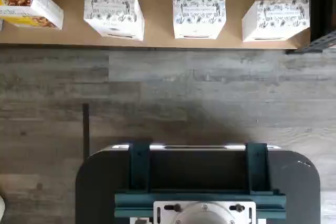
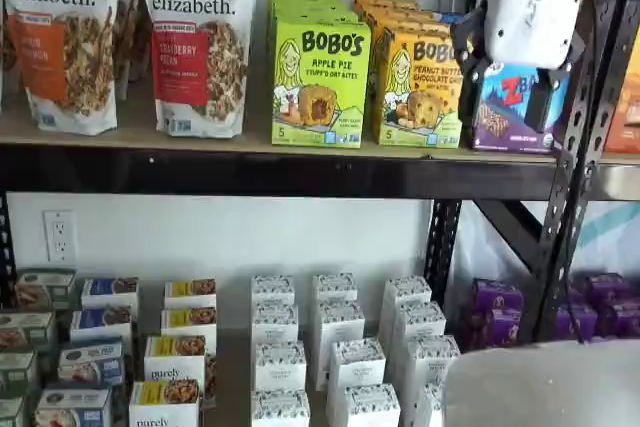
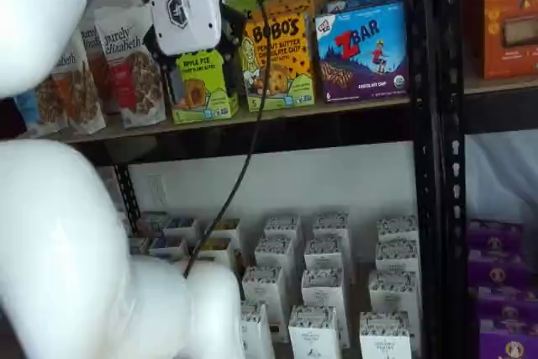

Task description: Pick the green box on the top shelf, the fourth from the left

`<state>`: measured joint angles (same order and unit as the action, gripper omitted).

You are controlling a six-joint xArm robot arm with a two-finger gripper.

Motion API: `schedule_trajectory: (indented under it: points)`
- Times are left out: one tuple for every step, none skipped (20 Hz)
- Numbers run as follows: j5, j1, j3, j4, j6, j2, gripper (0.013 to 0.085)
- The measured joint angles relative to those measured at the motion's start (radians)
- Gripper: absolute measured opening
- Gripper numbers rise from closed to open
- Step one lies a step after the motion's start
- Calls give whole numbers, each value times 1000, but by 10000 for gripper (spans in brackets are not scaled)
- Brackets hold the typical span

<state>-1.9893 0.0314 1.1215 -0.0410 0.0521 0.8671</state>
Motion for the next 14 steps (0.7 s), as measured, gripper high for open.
schedule_trajectory:
  points:
    - [13, -16, -7, -17, -10, 8, 850]
    - [48, -67, -30, -70, -39, 33, 850]
    - [68, -90, -41, -97, -54, 45, 850]
    - [76, -95, -44, -106, -59, 49, 850]
    - [79, -94, -45, -107, -59, 50, 850]
    - [80, -93, -45, -107, -58, 50, 850]
    - [81, -91, -45, -106, -57, 50, 850]
    - [82, -88, -45, -103, -55, 50, 850]
    - [83, -83, -45, -98, -52, 50, 850]
    - [86, -82, -45, -97, -51, 49, 850]
    - [89, -83, -46, -99, -52, 50, 850]
    - [94, -81, -48, -99, -51, 50, 850]
    - [99, -72, -48, -93, -45, 49, 850]
    - [104, -60, -49, -85, -36, 48, 850]
